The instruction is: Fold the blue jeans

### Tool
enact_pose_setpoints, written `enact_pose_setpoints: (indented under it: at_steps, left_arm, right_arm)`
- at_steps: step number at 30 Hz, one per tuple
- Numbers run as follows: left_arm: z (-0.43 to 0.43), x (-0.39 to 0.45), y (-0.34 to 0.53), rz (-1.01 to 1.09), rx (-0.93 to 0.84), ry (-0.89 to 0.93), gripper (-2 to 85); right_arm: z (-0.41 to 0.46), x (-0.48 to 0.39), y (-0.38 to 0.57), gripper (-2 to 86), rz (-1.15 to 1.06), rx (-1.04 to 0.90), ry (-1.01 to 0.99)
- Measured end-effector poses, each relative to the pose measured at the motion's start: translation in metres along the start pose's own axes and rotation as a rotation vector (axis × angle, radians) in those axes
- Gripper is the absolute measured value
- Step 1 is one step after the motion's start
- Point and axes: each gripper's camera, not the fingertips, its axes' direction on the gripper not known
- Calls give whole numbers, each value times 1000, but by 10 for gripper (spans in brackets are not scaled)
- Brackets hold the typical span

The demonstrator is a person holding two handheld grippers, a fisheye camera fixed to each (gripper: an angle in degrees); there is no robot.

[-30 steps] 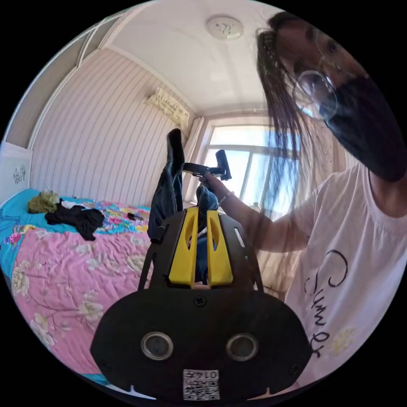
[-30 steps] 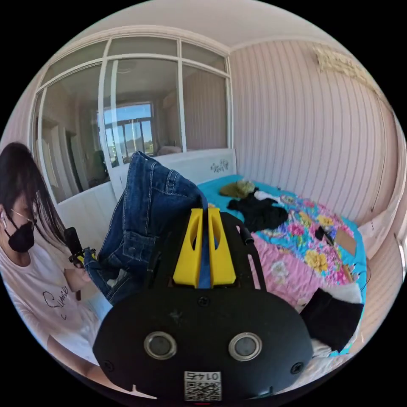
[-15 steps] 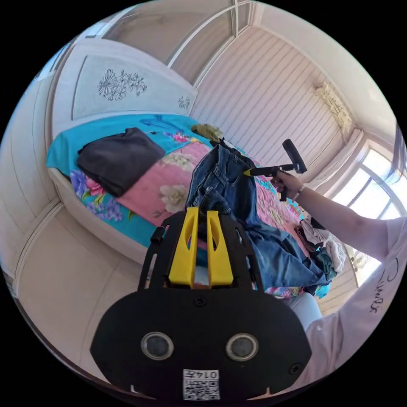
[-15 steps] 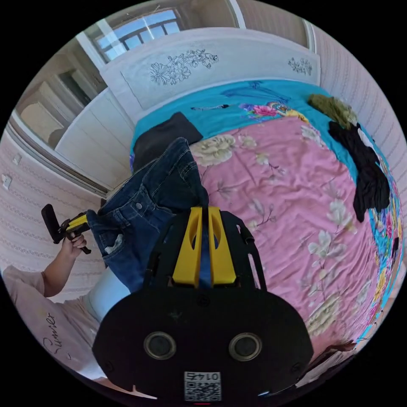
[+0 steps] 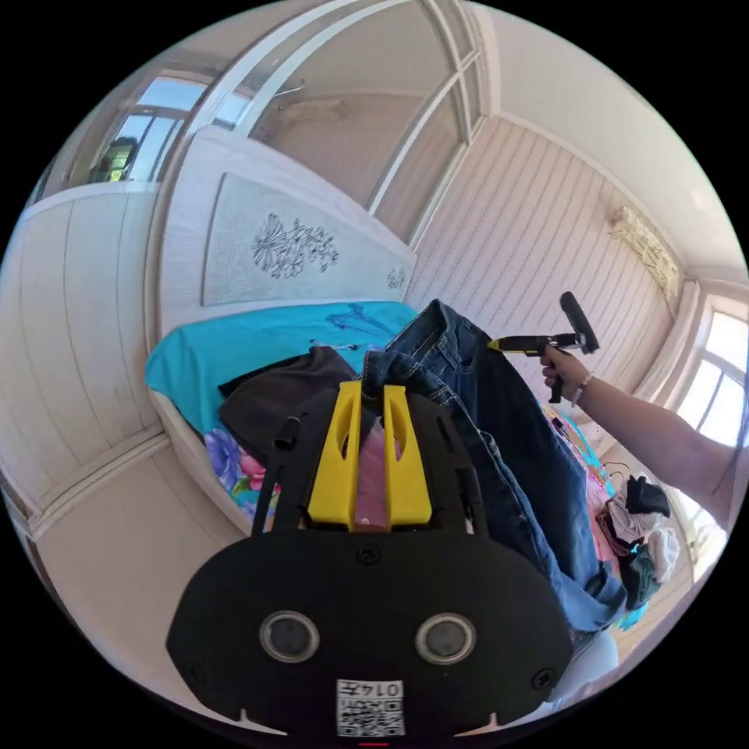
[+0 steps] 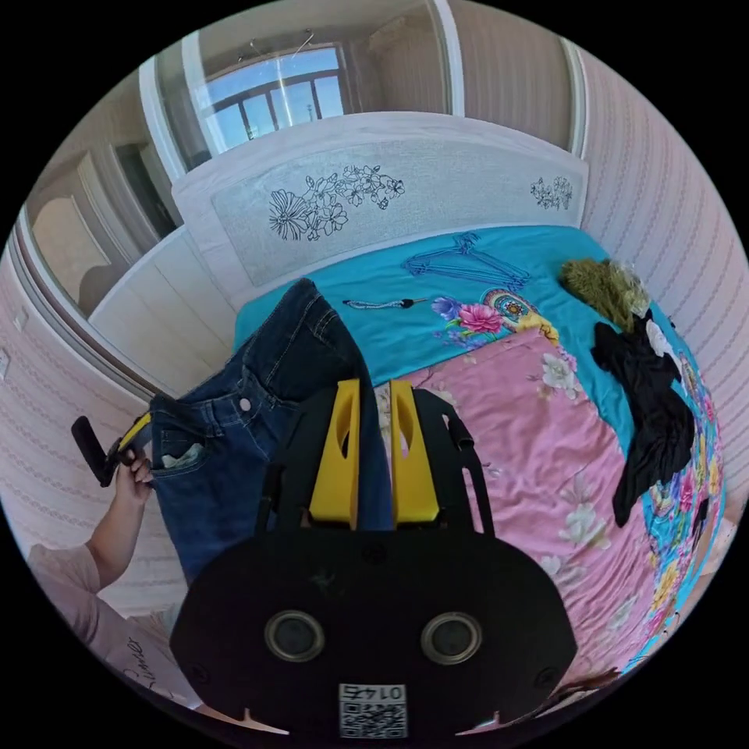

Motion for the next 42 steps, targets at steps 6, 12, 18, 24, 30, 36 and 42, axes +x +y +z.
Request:
enact_pose_setpoints:
  at_steps: [6, 12, 18, 24, 30, 36, 42]
  left_arm:
    - [25, -36, 24, -43, -216, -174, 42]
    - [29, 67, 56, 307, -355, -44, 36]
    - [106, 239, 83, 717, -490, 313, 47]
    - [203, 401, 122, 929, -634, 471, 53]
    - [270, 503, 163, 1119, -773, 340, 52]
    - [309, 546, 189, 1222, -841, 268, 82]
    - [343, 575, 225, 1360, -893, 241, 82]
  right_arm:
    - [24, 19, 111, 71, -6, -50, -121]
    - [-65, 60, 359, 83, 190, -120, 87]
    - [-162, 81, 600, 107, 722, -164, 252]
    - [-181, 66, 694, 109, 832, -78, 271]
    - [-188, 86, 707, 117, 818, 10, 303]
    - [-147, 105, 704, 138, 771, -77, 305]
    - [-159, 107, 743, 158, 817, -93, 381]
